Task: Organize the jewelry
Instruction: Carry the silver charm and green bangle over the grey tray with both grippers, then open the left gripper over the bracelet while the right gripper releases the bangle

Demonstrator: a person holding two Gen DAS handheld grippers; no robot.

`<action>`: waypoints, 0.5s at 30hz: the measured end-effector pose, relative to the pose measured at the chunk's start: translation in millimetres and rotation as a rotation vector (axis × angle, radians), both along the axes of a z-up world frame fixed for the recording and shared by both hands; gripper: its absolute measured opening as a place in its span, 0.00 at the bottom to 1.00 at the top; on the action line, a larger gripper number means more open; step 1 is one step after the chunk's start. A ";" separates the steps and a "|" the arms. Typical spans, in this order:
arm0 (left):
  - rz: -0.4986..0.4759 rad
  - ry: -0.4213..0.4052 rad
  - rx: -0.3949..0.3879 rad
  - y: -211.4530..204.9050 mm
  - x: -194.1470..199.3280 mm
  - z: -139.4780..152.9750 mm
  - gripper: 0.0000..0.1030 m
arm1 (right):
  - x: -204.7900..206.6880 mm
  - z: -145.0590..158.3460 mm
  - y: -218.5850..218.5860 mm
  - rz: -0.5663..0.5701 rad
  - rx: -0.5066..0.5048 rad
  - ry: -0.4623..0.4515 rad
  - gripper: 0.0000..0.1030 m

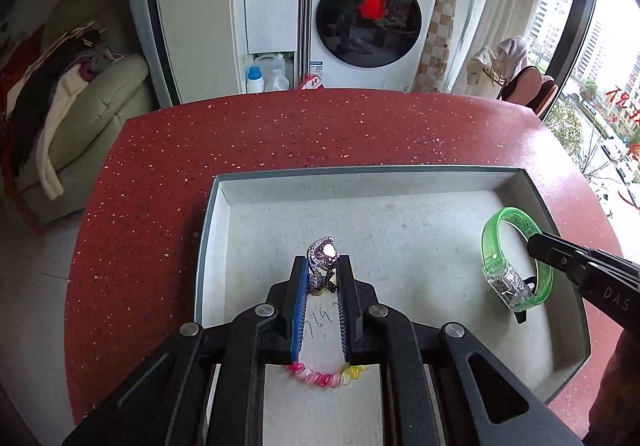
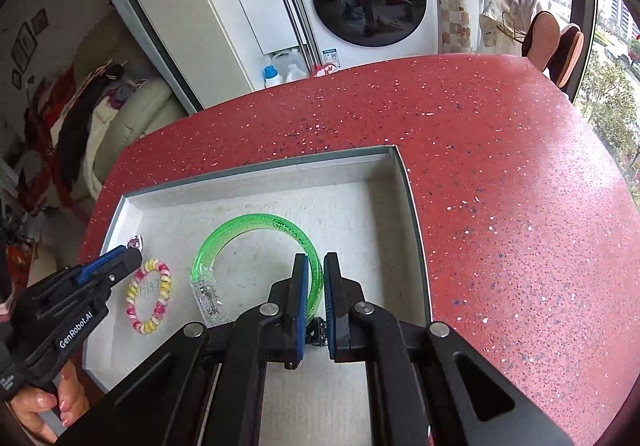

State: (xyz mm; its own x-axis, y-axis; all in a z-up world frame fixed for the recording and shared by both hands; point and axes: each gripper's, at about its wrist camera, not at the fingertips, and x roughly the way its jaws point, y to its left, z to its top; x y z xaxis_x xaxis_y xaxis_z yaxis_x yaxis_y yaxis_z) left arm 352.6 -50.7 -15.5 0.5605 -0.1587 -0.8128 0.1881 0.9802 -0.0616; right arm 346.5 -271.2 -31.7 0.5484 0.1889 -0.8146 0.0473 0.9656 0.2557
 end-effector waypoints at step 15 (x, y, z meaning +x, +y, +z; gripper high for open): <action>0.009 -0.024 0.113 -12.2 -2.7 -14.2 0.32 | 6.3 -7.2 6.3 0.020 0.033 0.008 0.20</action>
State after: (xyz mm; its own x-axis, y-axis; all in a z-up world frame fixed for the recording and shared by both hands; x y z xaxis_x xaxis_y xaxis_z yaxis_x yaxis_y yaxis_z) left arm 349.9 -62.9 -29.7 0.5810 -0.0619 -0.8115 0.1797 0.9823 0.0537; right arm 352.7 -264.9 -38.9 0.5375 0.2270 -0.8121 0.0302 0.9573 0.2876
